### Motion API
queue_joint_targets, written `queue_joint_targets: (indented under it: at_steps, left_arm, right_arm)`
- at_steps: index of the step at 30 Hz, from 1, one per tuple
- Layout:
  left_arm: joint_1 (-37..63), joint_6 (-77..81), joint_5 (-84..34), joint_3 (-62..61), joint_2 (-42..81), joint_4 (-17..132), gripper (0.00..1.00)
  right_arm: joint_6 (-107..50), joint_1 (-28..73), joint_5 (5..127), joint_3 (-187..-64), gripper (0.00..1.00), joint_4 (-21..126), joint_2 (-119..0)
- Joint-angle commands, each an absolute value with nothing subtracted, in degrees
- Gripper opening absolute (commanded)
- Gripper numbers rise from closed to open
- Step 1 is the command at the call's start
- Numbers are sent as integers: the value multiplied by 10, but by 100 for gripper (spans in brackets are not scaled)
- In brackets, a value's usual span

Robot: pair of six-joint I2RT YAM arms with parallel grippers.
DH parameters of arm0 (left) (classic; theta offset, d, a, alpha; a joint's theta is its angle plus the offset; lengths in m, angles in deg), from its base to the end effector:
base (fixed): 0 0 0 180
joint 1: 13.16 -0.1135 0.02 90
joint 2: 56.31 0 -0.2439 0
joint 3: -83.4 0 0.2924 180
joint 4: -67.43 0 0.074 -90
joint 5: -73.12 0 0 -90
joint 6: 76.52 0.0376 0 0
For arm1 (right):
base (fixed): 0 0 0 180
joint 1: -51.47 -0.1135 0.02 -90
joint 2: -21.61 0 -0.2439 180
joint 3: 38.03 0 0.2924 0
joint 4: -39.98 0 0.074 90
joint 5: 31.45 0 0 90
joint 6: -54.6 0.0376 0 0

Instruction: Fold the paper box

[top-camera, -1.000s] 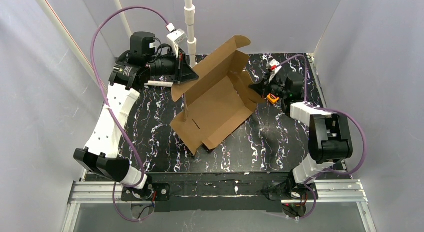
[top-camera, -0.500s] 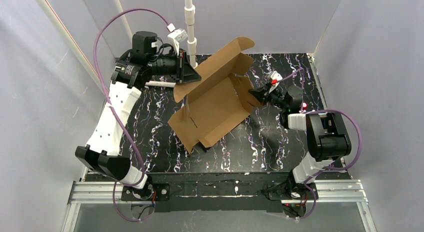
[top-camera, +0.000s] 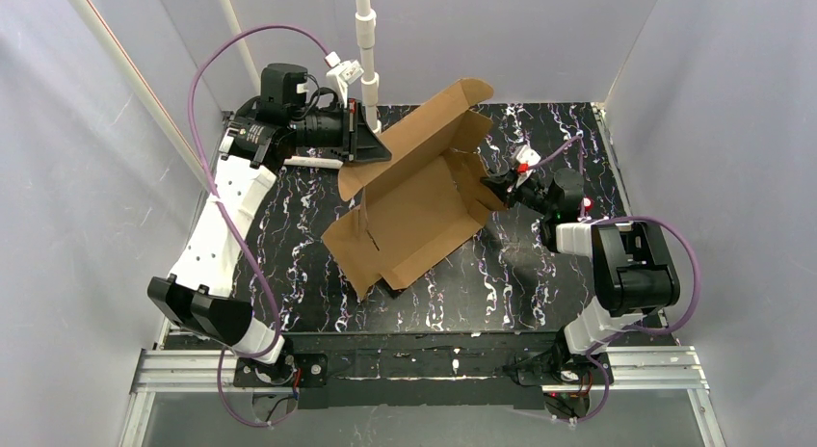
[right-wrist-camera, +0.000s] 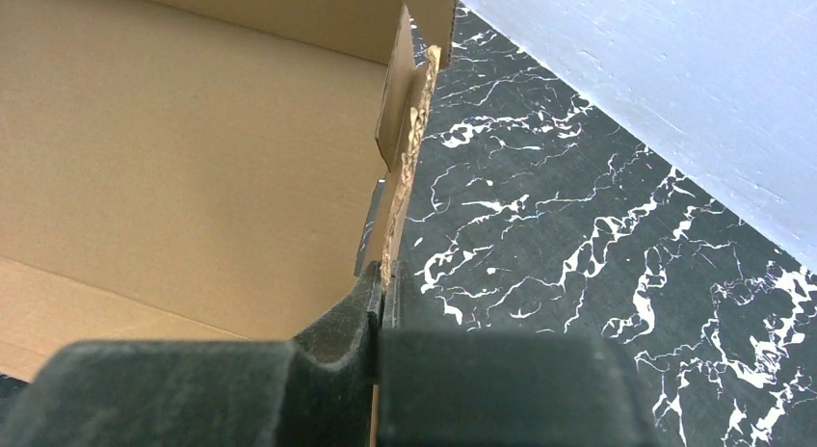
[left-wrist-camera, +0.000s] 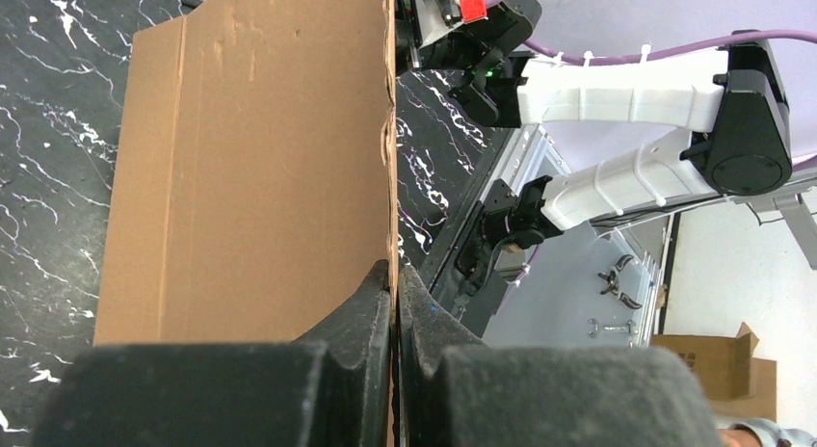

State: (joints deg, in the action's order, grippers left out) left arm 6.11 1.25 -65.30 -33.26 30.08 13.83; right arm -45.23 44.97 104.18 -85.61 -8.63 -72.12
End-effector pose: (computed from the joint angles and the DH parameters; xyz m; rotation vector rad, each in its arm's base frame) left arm 0.3193 -0.1414 0.4651 0.6908 1.8984 -1.1842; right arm 0.3334 0.0650 0.1503 -0.8278 1.3313 0.5600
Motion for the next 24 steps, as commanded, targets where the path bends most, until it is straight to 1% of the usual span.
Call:
queue_joint_targets:
  at_steps: [1,5,9,17,19,22,24]
  left_arm:
    - [63,-19,-636,-319,275,147,0]
    - [63,-46,-599,-320,275,144,0]
    - [63,-56,-544,-328,273,134,0]
    - [70,-34,-532,-342,275,130,0]
    - [75,-16,-553,-352,279,137,0]
    - [78,15,-568,-372,287,143,0]
    - [80,33,-577,-383,292,148,0]
  right_arm:
    - [-499,446,1065,-865,1,-5,-702]
    - [-538,446,1062,-873,1,63,-692]
    - [-546,446,1063,-877,1,85,-691]
    - [-561,446,1099,-920,1,166,-689]
    - [-574,446,1114,-929,5,191,-687]
    - [-598,445,1124,-938,7,225,-680]
    - [-626,444,1128,-948,12,265,-677]
